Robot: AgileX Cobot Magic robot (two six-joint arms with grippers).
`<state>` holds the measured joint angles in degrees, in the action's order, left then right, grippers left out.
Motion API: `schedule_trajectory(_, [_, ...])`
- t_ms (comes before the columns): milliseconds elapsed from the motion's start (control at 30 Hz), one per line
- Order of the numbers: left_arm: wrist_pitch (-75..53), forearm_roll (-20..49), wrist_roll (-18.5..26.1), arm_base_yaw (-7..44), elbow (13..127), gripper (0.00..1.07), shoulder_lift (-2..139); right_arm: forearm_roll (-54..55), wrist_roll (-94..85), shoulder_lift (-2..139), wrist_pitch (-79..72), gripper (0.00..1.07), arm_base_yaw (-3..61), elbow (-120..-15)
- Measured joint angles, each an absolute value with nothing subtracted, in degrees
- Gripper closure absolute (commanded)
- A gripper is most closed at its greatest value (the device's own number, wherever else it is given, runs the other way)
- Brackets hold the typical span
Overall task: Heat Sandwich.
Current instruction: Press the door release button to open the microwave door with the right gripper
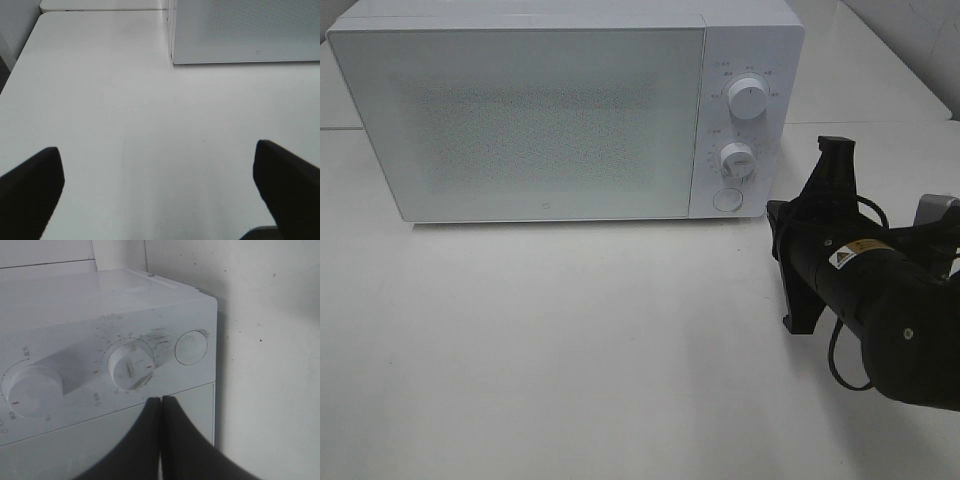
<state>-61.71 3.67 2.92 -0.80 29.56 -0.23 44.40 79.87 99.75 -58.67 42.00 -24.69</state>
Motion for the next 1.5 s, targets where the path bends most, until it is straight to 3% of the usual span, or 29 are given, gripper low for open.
schedule_trajectory(733, [-61.7,3.7,2.9,-0.8,29.6,0.09,-0.2,44.5,81.6,108.5,-57.0,1.07,42.0,-30.1])
schedule_trajectory(1500, [-61.7,3.7,2.9,-0.8,29.6,0.09,-0.2,33.9,81.6,118.3,-51.6,1.07,33.0,-44.1])
